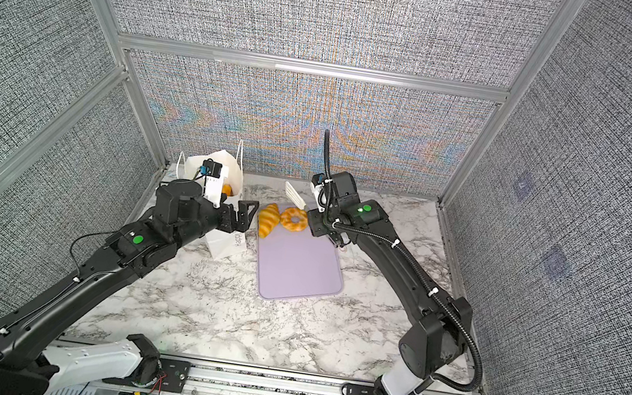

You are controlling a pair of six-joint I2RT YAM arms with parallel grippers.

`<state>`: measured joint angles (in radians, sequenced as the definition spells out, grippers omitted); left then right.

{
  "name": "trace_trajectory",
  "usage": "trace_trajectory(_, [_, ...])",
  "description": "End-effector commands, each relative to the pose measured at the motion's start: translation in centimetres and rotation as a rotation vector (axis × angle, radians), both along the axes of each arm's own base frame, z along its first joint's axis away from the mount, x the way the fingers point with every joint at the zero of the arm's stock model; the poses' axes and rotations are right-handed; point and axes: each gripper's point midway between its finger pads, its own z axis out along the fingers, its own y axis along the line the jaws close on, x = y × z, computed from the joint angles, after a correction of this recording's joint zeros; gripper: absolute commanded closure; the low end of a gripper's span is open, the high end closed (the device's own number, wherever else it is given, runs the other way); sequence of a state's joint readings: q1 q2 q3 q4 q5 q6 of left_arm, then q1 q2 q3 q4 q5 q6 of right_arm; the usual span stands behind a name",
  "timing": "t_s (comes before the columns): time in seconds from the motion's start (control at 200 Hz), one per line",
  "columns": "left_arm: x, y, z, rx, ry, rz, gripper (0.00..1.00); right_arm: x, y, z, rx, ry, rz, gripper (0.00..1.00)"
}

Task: Place the fake bread into the paper bag
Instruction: 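Move the open tongs over the ring donut while left gripper moves toward tray, then lower the tongs around the ring donut and squeeze with the right gripper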

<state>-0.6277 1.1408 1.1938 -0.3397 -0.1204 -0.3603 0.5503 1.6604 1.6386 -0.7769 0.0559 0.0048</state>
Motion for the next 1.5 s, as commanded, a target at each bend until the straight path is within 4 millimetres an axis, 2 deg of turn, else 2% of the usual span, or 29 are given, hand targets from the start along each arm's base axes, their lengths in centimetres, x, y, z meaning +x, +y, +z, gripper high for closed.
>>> trace_trajectory(0.0, [1.0, -0.4, 0.8, -0.012, -0.027, 0.041, 0.01, 0.5, -1.2, -2.2, -0.060, 0.046, 0.013, 0.42])
trace_trajectory(0.205, [1.7, -2.5, -0.3, 0.003, 0.006, 0.028, 0.01, 2.4, -3.2, -6.9, -0.120, 0.189, -0.037, 0.42])
trace_trajectory(0.385, [1.7, -4.2, -1.8, 0.023, 0.041, 0.017, 0.01, 4.3, -3.3, -10.3, -0.161, 0.296, -0.038, 0.44])
trace_trajectory(0.58, [1.3, -5.8, -4.1, 0.019, 0.101, 0.004, 0.01, 5.9, -2.9, -12.8, -0.186, 0.363, -0.035, 0.45])
trace_trajectory(0.76, [0.8, -6.9, -6.7, 0.013, 0.166, -0.003, 0.01, 7.0, -2.1, -14.3, -0.173, 0.396, -0.043, 0.45])
trace_trajectory(0.946, [0.8, -7.2, -8.7, 0.022, 0.221, 0.005, 0.01, 8.0, -1.1, -14.6, -0.138, 0.401, -0.046, 0.46])
trace_trajectory(1.141, [0.7, -7.6, -10.0, 0.041, 0.257, 0.003, 0.01, 8.5, -0.9, -15.7, -0.154, 0.424, -0.036, 0.49])
trace_trajectory(1.351, [0.9, -7.8, -10.4, 0.061, 0.264, -0.003, 0.01, 7.4, -1.9, -17.0, -0.227, 0.476, -0.001, 0.59])
trace_trajectory(1.496, [1.0, -8.3, -10.3, 0.061, 0.267, -0.016, 0.01, 6.0, -2.5, -16.6, -0.244, 0.484, 0.014, 0.63])
